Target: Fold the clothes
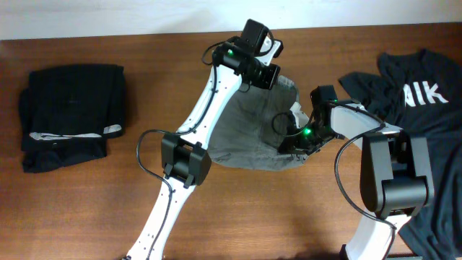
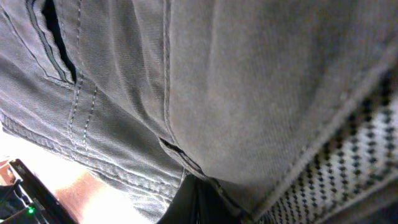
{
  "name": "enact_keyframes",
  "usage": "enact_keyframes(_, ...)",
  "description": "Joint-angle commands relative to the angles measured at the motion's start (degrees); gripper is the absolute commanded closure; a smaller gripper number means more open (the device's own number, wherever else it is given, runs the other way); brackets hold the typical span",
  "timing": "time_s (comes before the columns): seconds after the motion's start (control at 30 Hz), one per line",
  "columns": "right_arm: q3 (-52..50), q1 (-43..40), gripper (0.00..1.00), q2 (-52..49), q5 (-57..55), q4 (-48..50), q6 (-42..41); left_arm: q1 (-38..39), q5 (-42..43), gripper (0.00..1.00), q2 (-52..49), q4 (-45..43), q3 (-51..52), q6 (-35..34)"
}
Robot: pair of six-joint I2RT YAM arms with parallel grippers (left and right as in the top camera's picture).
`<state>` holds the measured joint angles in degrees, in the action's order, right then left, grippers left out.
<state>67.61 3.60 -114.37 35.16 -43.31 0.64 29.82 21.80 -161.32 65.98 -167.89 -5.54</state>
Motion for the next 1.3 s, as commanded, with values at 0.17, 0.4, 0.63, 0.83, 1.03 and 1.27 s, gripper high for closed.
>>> enact_keyframes(0.17, -0.57, 0.42, 0.96, -0.2, -5.66, -0.83, -0.09, 0.0, 5.42, 0.99, -7.82, -2.16, -0.66, 0.9)
enact_keyframes(0.4, 2.64, 0.42, 0.95, 0.37, -3.96, -3.3, -0.07, -1.31, 3.89, 0.99, -7.08, -3.43, -3.39, 0.9)
enact_keyframes(0.63, 18.47, 0.35, 0.77, 5.57, -5.14, -15.13, 0.94, -5.03, 3.69, 0.91, -0.42, 2.78, -11.96, 0.37)
enact_keyframes(0.83, 34.97, -2.93, 0.64, 8.94, -13.03, -28.15, -1.81, -6.25, -1.7, 0.99, 8.07, 14.36, -11.96, -0.02)
enact_keyframes(1.03, 42.77, -9.79, 0.21, 9.03, -20.46, -36.72, -1.79, -4.39, -15.96, 1.0, 14.88, 26.64, -11.96, -6.97)
enact_keyframes(1.27, 42.42, -15.43, 0.01, 8.98, -20.44, -38.6, -1.79, -0.02, -12.07, 0.99, 16.7, 30.73, -10.86, -10.29)
